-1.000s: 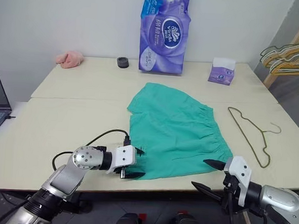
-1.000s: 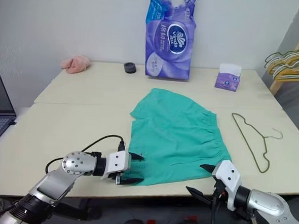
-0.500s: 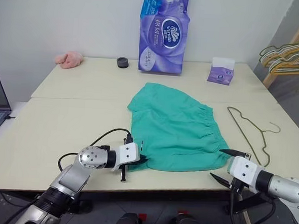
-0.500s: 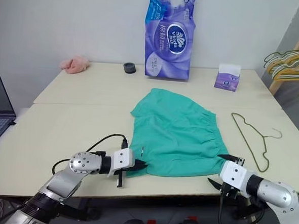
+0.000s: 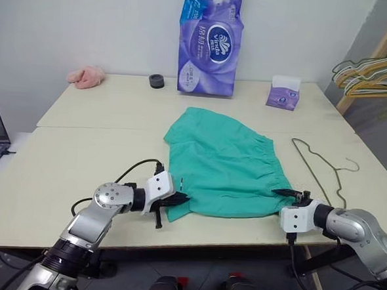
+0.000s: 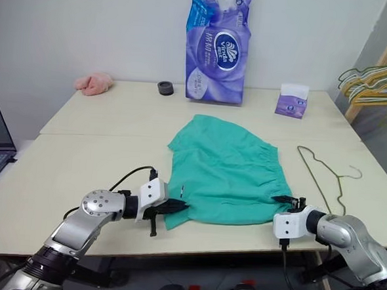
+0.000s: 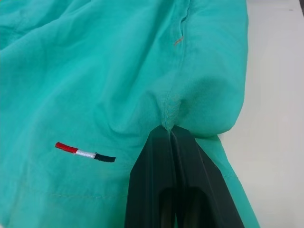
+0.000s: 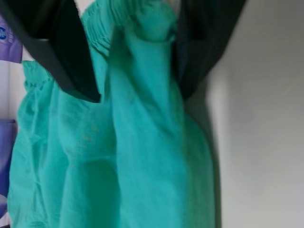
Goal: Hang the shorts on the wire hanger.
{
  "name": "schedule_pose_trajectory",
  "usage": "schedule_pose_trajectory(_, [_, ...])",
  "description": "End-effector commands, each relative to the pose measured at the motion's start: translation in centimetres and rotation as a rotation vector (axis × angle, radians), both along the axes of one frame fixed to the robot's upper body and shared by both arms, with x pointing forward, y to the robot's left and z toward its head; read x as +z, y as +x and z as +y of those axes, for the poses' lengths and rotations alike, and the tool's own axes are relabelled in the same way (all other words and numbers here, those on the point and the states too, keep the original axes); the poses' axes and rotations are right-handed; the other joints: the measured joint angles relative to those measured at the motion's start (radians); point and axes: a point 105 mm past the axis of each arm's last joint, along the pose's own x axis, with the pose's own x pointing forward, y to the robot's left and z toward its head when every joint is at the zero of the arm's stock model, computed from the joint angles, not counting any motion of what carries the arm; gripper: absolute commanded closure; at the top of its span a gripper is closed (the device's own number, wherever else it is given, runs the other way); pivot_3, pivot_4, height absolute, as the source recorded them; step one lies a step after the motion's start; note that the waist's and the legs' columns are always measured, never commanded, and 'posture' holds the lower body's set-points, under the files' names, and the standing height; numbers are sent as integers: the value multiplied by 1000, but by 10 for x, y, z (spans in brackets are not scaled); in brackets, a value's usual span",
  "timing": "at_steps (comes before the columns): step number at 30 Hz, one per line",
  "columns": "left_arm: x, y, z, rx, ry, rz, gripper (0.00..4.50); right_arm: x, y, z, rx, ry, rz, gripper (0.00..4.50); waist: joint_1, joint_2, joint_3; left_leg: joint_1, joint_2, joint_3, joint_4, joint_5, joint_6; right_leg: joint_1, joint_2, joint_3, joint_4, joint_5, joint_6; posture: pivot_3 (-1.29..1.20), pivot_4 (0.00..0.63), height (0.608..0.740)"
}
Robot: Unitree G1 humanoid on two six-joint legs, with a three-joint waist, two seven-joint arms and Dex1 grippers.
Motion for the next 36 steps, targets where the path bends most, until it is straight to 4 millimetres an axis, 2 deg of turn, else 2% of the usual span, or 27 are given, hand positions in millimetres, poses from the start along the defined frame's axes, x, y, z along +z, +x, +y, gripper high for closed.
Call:
schedule_pose_trajectory(1, [13,-4,4,-36,4,-23,4500,4,-1,-4,3,10,38,3461,0,0,0,0,0,0,0,0,0,0,0,0,0,0,0,-12,44,740])
schedule_pose_trajectory(4, [12,-20,11,-104,44,40,4500,20,-7,2,21,81,98,4463,-1,1,0,0,0,0,0,0,0,-1,0,0,1,0,-1,-12,43,740])
schedule_pose_trajectory(11, [16,-61,26,-224,96,244,4500,51,-21,9,53,159,264,4463,1,4,2,-1,0,-1,-1,0,0,-2,0,-1,1,-1,-2,-4,46,740])
schedule_pose_trajectory(14, [21,-67,28,-230,77,306,4500,61,-24,11,46,191,348,4463,3,4,2,-1,1,-1,0,0,0,-1,0,-1,1,-1,-2,2,47,740])
schedule_pose_trajectory(15, [22,-57,29,-204,81,283,4500,65,-16,12,41,192,346,4463,3,4,2,-1,1,-1,0,0,0,-1,0,-2,1,-1,-2,6,45,740])
schedule_pose_trajectory(17, [24,-20,35,-97,86,203,4500,78,19,16,16,203,267,4463,3,5,3,0,1,-1,1,0,0,-1,0,-1,2,-2,-3,10,39,740])
schedule_pose_trajectory(19, [35,32,42,50,82,79,4500,92,62,24,-9,192,160,4463,2,4,4,1,0,0,2,3,3,0,1,-3,1,0,-8,12,35,740])
schedule_pose_trajectory(21, [51,71,46,138,84,-13,4500,108,98,33,-41,197,62,4463,1,4,3,3,0,1,2,4,5,1,7,-4,1,4,-5,12,29,740])
schedule_pose_trajectory(22, [68,94,48,201,73,-81,4500,121,118,38,-65,203,-8,4463,0,3,3,0,0,1,1,4,5,-2,8,-3,1,7,-1,13,24,740])
schedule_pose_trajectory(23, [96,121,49,270,52,-168,4500,143,141,46,-93,206,-107,4463,1,3,3,-1,0,2,0,4,4,-3,8,-3,0,9,-4,15,20,740])
schedule_pose_trajectory(24, [133,146,52,345,45,-284,4500,173,160,55,-115,223,-218,4463,1,2,3,-3,0,2,1,4,3,-5,8,-2,2,10,-7,14,16,740])
schedule_pose_trajectory(26, [209,173,62,473,64,-538,4500,234,181,70,-142,238,-444,4463,-2,-3,3,-20,-1,4,1,11,-8,-25,5,-1,5,12,-7,8,10,740])
schedule_pose_trajectory(27, [255,178,70,568,39,-679,4500,269,183,75,-158,271,-570,4463,-6,-5,2,-36,-3,6,3,13,-11,-44,-1,0,13,13,-8,9,7,740])
schedule_pose_trajectory(28, [292,177,75,636,16,-795,4500,297,182,79,-164,294,-677,4463,-9,-7,1,-52,-4,7,3,14,-13,-62,-3,1,19,13,-8,9,6,740])
schedule_pose_trajectory(29, [333,169,78,678,24,-954,4500,330,176,81,-162,335,-797,4463,-15,-8,0,-59,-4,8,4,14,-14,-72,-4,1,19,13,-8,9,6,740])
schedule_pose_trajectory(30, [357,162,79,696,34,-1056,4500,350,171,83,-157,362,-874,4463,-20,-8,-1,-63,-4,7,2,14,-14,-76,-6,1,17,13,-8,11,7,740])
schedule_pose_trajectory(31, [389,148,76,682,69,-1202,4500,382,158,82,-138,400,-1005,4463,-26,-7,-2,-65,-4,8,-3,13,-16,-81,-7,0,16,13,-9,13,9,740])
schedule_pose_trajectory(32, [410,136,73,657,127,-1323,4500,405,146,79,-119,435,-1106,4463,-27,-7,-2,-65,-4,8,-4,10,-21,-82,-8,-1,16,12,-10,17,11,740])
schedule_pose_trajectory(33, [420,128,69,620,202,-1405,4500,418,136,76,-101,458,-1173,4463,-27,-7,-2,-65,-4,8,-6,8,-24,-84,-7,-1,15,11,-11,23,16,740])
schedule_pose_trajectory(34, [420,125,67,571,280,-1449,4500,424,130,72,-83,476,-1213,4463,-27,-7,-2,-65,-4,9,-8,7,-25,-85,-8,-1,15,11,-11,23,16,740])
schedule_pose_trajectory(36, [400,130,66,479,382,-1428,4500,404,133,65,-50,460,-1185,4463,-25,-7,-4,-64,-5,12,-17,7,-25,-86,-8,0,13,11,-11,35,28,740])
